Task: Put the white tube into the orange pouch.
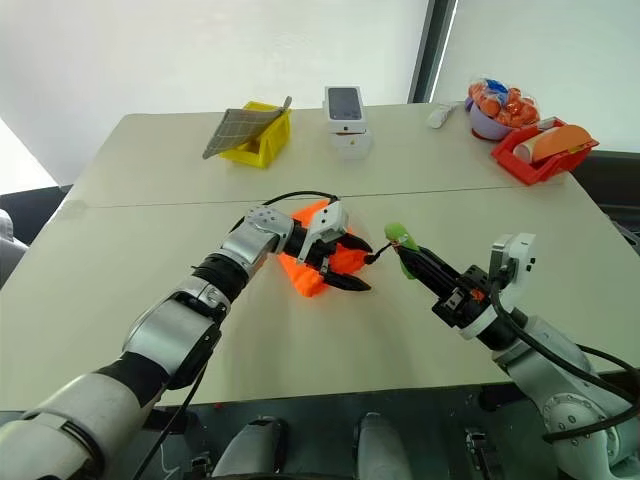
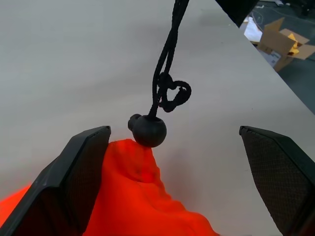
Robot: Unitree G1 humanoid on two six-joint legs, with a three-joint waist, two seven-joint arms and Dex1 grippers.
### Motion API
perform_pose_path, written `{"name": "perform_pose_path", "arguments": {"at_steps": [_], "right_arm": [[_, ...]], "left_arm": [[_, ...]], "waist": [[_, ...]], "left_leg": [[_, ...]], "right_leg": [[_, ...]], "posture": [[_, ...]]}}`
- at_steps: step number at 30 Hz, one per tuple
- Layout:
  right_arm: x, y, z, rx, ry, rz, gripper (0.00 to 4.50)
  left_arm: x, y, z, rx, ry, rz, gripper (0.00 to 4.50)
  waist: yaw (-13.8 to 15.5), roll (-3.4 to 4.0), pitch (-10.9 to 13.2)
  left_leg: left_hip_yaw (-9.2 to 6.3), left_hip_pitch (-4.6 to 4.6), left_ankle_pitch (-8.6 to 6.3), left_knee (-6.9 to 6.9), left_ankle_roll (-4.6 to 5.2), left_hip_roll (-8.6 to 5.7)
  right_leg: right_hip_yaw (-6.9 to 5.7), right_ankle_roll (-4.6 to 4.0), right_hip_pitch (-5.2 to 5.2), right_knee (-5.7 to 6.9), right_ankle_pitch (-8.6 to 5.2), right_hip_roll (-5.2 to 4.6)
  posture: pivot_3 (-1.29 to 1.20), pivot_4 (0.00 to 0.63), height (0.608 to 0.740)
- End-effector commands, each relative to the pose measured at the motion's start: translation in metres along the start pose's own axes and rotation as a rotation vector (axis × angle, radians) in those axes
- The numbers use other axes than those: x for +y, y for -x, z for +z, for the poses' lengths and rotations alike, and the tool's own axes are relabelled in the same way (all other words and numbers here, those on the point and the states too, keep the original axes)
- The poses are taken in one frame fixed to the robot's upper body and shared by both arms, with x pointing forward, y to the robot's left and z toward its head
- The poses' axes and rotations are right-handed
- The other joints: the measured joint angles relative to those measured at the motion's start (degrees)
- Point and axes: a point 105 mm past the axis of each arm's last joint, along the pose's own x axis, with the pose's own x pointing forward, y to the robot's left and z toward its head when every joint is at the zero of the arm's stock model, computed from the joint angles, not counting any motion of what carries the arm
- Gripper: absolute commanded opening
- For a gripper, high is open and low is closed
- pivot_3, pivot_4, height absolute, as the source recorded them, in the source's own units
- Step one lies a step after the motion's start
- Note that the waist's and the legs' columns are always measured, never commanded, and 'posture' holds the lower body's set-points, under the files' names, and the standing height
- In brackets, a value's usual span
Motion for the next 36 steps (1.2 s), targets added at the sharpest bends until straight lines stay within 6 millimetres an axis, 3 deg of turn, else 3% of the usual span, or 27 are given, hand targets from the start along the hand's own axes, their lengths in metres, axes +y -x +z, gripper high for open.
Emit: {"name": "perform_pose_path", "arguments": {"at_steps": [1,9,16,29,36], "right_arm": [[0.007,0.001,0.005,-0.002,0.041,0.043,0.0],[0.003,0.003,0.002,0.009,0.069,0.035,0.0],[-0.025,0.015,0.007,-0.058,0.073,-0.104,0.0],[-0.035,0.026,0.002,-0.076,0.042,-0.133,0.0],[-0.033,0.029,0.0,-0.074,0.03,-0.112,0.0]], "left_arm": [[0.006,0.002,0.015,-0.021,-0.059,0.021,4.47],[0.012,0.003,0.021,-0.058,-0.071,0.067,4.47],[0.011,0.007,0.018,-0.098,-0.057,0.09,4.47],[0.012,0.01,0.013,-0.161,-0.051,0.214,4.47],[0.005,0.008,0.014,-0.146,0.027,0.107,4.47]], "waist": [[0.01,-0.01,0.0],[-0.02,-0.02,0.01],[0.01,-0.02,0.01],[0.01,0.0,0.0],[-0.04,0.01,0.0]], "left_leg": [[0.0,0.0,0.0,0.0,0.0,0.0],[0.0,0.01,0.0,0.0,0.0,0.0],[0.0,0.02,0.0,0.0,0.0,0.0],[0.0,0.06,0.0,0.01,0.0,0.0],[0.0,0.06,0.0,0.01,0.0,0.0]], "right_leg": [[0.0,0.0,0.0,0.0,0.0,0.0],[0.0,0.12,0.0,0.01,0.06,0.0],[0.0,0.14,0.02,0.02,0.08,0.0],[0.0,0.17,0.05,0.06,0.1,0.0],[0.0,0.17,0.06,0.06,0.1,0.0]], "posture": [[0.0,0.15,0.74],[0.0,0.15,0.74],[0.0,0.15,0.74],[0.0,0.15,0.74],[0.0,0.15,0.74]]}}
